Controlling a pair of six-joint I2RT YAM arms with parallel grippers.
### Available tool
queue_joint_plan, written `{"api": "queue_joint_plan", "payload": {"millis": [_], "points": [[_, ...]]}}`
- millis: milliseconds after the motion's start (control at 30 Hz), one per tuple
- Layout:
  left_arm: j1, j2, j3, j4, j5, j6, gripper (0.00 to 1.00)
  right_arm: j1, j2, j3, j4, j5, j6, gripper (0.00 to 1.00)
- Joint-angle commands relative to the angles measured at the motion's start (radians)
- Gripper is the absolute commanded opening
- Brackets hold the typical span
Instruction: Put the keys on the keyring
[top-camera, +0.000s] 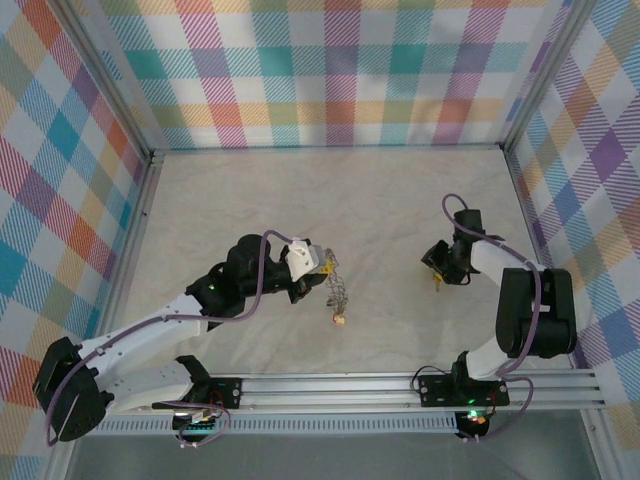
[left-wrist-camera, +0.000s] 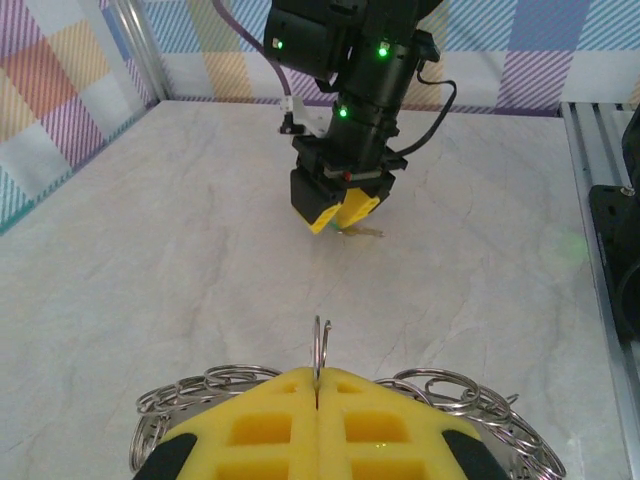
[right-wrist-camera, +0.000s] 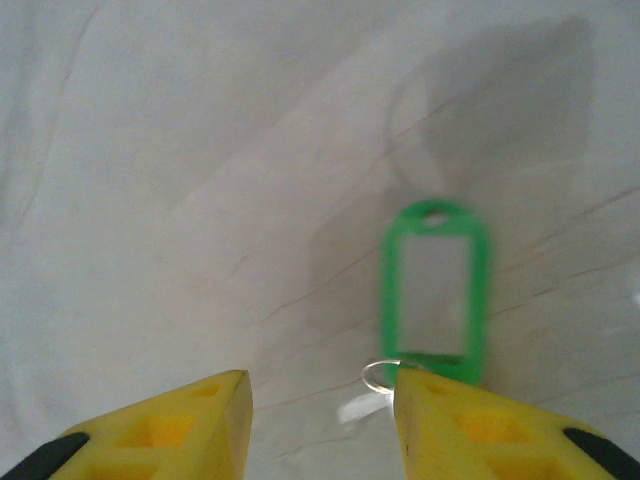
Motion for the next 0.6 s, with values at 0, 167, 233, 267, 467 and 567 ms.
{"api": "queue_joint_plan", "payload": {"millis": [0,167,233,267,467,567], "points": [[0.02,-0.047,-0.003,0.025,-0.018,0.018,0.0,0.097,0.011,-0.031,0.043,-0.092,0.079,0.43],[0.05,-0.093,0.004,-0.016,-0.014,0.021,0.0,0.273,0.02,-0.016,0.143,-0.101,0.149,0.45],[0.053,-0.105,0.003,-0.029,-0.015,0.017,0.0,0.299,0.045,0.026,0.144,-0.108,0.138,0.46],[0.055,-0.109,0.002,-0.029,-0.02,0.008,0.0,0.299,0.05,0.051,0.119,-0.101,0.132,0.46],[0.059,-0.144,-0.018,-0.039,-0.035,-0.018,0.0,0.251,-0.068,0.107,-0.092,0.217,0.124,0.63],[0.059,-0.15,-0.025,-0.035,-0.042,-0.024,0.0,0.144,-0.118,0.064,-0.097,0.204,0.109,0.72]]}}
